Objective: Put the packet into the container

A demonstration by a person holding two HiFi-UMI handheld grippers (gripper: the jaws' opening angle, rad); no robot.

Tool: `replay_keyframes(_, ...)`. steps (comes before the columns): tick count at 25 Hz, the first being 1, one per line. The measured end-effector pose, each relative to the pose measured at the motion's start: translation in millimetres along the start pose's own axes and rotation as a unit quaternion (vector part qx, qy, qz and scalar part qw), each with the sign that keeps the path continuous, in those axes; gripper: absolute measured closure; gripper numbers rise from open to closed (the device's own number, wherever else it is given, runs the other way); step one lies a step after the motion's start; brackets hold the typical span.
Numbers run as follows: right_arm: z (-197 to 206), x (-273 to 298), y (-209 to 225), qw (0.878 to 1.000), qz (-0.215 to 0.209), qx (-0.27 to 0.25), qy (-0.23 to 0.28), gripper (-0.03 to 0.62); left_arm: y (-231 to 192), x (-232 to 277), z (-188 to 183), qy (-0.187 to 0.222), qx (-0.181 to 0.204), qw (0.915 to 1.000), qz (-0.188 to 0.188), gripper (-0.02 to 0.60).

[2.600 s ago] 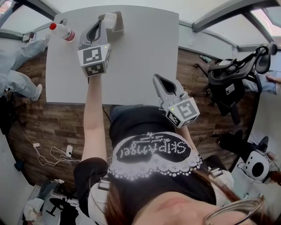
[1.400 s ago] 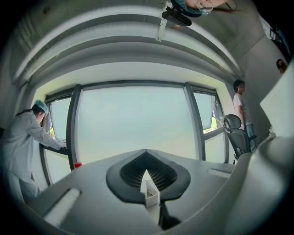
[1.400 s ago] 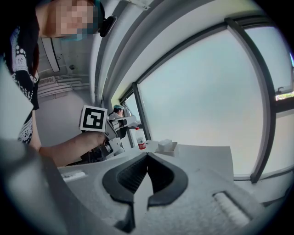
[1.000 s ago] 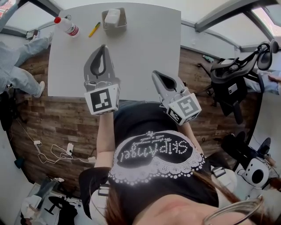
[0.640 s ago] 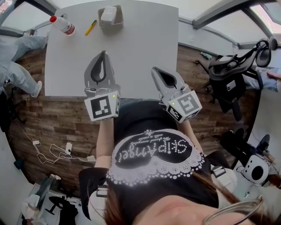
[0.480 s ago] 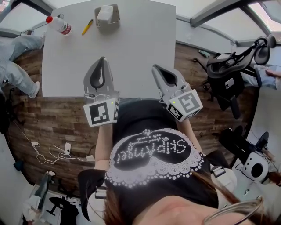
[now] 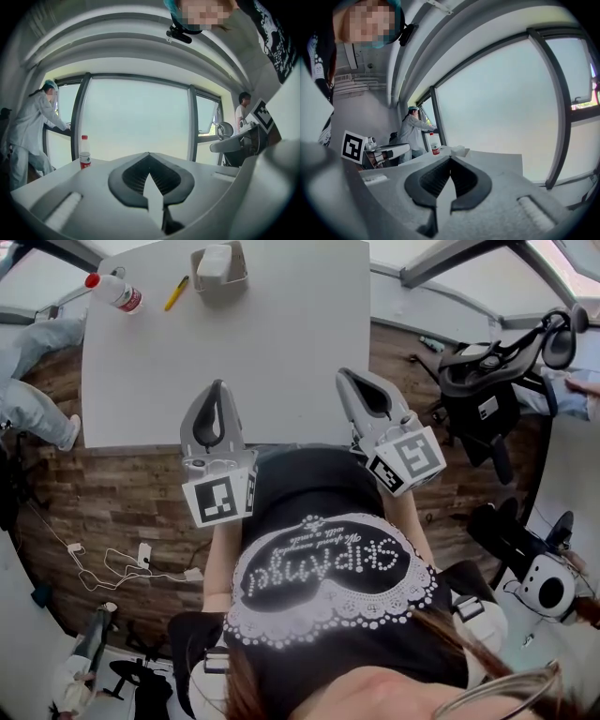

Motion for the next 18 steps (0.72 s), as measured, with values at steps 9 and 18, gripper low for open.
replay_keyframes(9,-13,-37,34,0.998,0.055,0.012,0.004,0.599,6,-12,9,-0.016,-0.008,0.9998,0.013,0.588)
replay_keyframes(18,-12,-75,57,0.995,0.099,0.002,-0.003,0.599,8,-12,9,-0.018,-0.003,0.9998,0.012,0.588)
Point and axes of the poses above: the fingertips, and each gripper's own axes: x forward along the fingers, y to its right, z out of its underside, the point moved 2 cm from there along -x, backward along the fingers
